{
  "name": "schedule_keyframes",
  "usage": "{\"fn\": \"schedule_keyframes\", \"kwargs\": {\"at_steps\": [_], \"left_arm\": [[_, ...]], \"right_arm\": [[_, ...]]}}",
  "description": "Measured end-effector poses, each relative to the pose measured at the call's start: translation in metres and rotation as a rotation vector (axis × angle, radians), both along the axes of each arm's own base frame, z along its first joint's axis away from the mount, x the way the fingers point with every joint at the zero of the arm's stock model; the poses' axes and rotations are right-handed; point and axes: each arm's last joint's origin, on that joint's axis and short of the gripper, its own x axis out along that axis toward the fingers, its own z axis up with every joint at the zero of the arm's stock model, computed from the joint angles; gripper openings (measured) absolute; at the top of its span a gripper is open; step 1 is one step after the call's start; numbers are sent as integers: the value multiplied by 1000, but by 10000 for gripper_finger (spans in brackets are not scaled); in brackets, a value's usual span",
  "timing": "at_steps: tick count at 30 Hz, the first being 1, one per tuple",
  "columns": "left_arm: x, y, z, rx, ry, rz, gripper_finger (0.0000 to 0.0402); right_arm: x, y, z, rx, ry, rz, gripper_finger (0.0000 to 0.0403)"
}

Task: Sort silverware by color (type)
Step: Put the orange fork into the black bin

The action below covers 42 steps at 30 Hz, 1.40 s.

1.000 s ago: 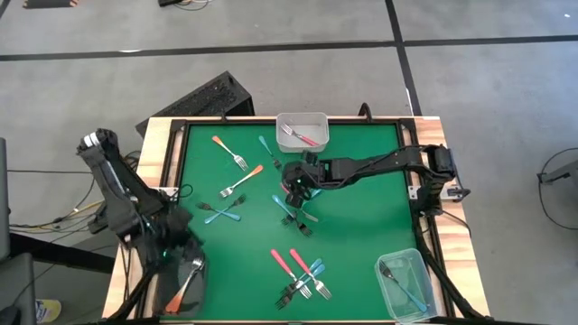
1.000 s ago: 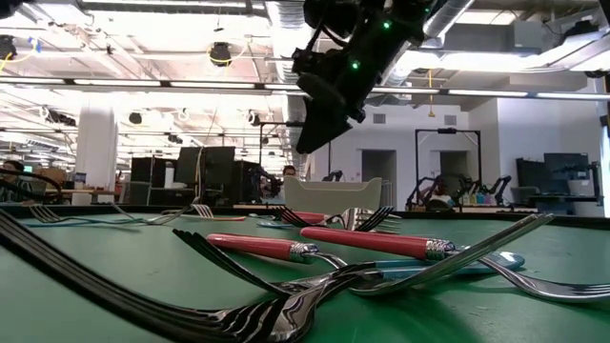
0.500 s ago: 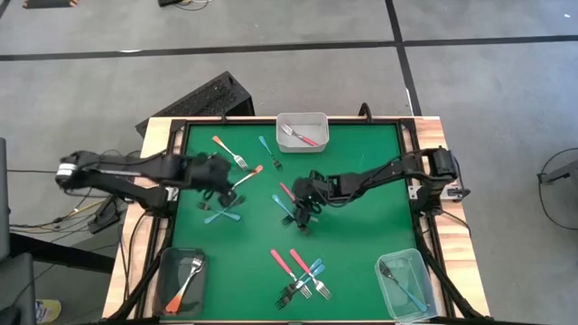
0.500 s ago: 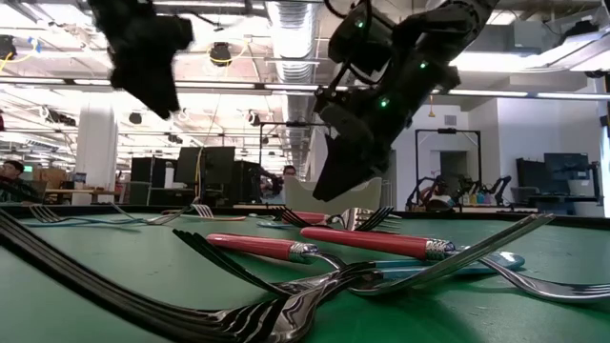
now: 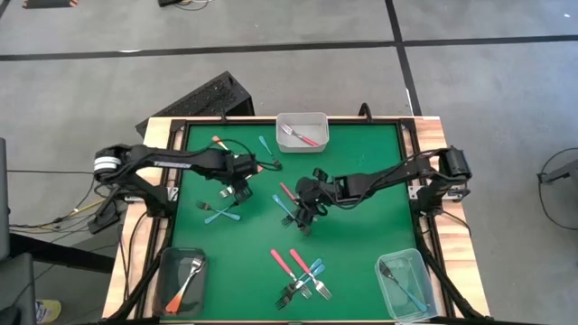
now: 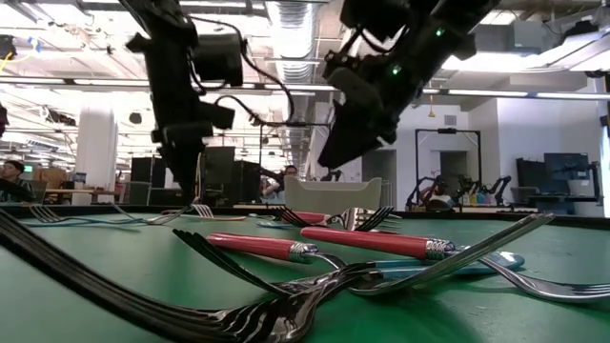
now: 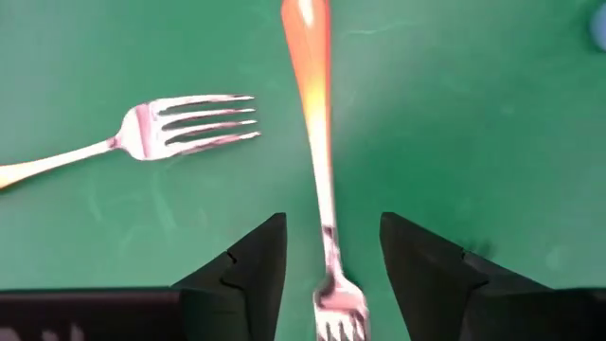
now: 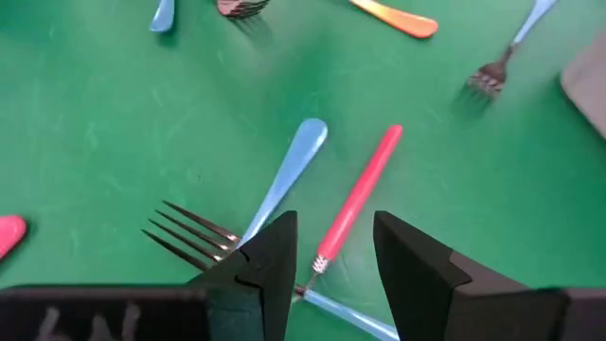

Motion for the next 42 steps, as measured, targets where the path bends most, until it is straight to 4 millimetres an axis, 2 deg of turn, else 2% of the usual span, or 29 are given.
{"fn": "schedule_keyframes", "kwargs": {"at_steps": [5,10,15,18,22,24,26,29,32,36,42], "left_arm": [[0,14,-18,-19,1,6,145],[-14,22,-37,-110,-20,15,143],[-23,22,-48,-141,-27,-24,135],[-26,21,-52,-142,-25,-44,104],[-28,19,-50,-151,-31,-28,29],[-30,15,-43,-147,-52,-8,10],[-40,6,-34,-163,-31,18,9],[-48,-6,-4,-111,-134,80,5],[-73,-30,20,-101,-168,151,4],[-99,-62,52,-156,-392,217,3],[-128,-93,75,-288,-625,252,3]], "right_arm": [[-9,5,6,-35,40,-14,166],[-12,9,6,-48,58,-25,166],[-12,6,8,-52,41,-51,166],[-11,2,9,-51,30,-65,166],[-9,-5,10,-42,5,-92,166],[-7,-8,12,-40,-22,-102,166],[-4,-12,14,-38,-55,-113,166],[-2,-18,18,-42,-94,-125,166],[0,-24,20,-57,-115,-128,166],[2,-33,23,-68,-145,-141,166],[4,-43,27,-70,-203,-168,166]]}}
